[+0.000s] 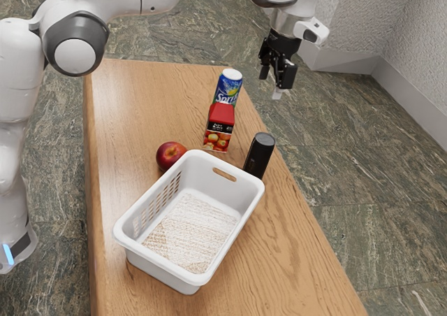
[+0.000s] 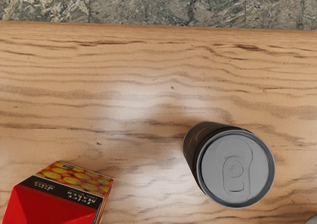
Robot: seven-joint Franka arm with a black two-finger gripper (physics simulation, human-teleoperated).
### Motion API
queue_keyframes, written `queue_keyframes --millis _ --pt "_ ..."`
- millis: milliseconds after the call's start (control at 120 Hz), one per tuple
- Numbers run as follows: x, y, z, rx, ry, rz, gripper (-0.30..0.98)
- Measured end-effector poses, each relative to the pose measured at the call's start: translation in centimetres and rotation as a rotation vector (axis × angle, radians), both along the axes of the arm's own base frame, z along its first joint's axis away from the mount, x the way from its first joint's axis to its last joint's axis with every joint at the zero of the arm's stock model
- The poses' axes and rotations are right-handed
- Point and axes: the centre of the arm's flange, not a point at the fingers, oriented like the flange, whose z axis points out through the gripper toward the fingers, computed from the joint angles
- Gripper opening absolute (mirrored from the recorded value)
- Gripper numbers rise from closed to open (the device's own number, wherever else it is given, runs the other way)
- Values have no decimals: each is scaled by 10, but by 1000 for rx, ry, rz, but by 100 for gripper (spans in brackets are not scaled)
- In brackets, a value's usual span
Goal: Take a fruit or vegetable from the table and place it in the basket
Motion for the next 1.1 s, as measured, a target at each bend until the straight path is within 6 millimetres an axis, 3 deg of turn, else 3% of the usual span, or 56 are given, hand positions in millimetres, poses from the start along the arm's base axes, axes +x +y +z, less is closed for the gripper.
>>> queue_keyframes --millis 317,442,533,592,658,750,875,942,1100 --pt "-2 2 3 -14 -3 3 69" --pt "-6 -26 7 -28 3 -55 69" --pt "-9 -45 -8 -25 45 -117 69" --pt "-26 -55 -13 -11 71 -158 69" --pt "-65 -62 -25 9 95 -215 69" --pt "-104 -70 -40 29 86 -316 69" --pt "-114 -87 -39 49 10 -496 69" --pt "-118 -77 -40 51 -18 -557 69" --pt "-126 -17 -46 44 -48 -604 69"
